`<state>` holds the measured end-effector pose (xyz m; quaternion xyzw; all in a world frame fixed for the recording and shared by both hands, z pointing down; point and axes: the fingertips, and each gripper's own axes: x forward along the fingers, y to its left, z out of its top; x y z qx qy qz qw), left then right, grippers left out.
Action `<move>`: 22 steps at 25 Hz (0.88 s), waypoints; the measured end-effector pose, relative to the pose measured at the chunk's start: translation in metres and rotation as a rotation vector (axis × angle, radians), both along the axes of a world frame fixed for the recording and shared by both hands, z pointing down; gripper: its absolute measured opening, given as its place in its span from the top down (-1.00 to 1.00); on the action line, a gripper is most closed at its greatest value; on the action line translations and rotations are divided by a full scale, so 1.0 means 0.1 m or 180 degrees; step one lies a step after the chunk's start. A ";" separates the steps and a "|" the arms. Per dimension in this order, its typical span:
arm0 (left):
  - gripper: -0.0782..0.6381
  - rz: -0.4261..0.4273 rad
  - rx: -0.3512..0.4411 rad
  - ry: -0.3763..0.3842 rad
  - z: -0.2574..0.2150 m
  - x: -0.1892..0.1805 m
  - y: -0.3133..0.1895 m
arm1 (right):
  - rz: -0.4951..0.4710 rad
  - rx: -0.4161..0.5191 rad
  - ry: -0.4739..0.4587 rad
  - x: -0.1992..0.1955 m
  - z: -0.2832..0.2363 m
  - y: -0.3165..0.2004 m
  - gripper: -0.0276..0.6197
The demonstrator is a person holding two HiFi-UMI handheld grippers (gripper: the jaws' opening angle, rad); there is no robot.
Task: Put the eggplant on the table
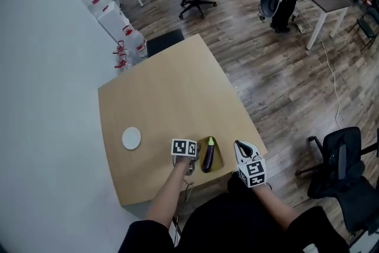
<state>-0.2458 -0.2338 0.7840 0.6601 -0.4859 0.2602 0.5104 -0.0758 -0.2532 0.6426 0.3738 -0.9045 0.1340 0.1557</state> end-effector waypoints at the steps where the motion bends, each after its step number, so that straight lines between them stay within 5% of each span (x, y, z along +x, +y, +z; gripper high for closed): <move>1: 0.70 0.0012 -0.0019 -0.0019 0.03 0.01 -0.11 | 0.0015 0.0007 -0.0025 0.00 0.00 -0.12 0.73; 22: 0.70 0.0085 -0.0342 -0.0044 0.61 0.55 -1.82 | 0.0392 -0.0236 -0.0149 0.42 0.45 -1.70 0.73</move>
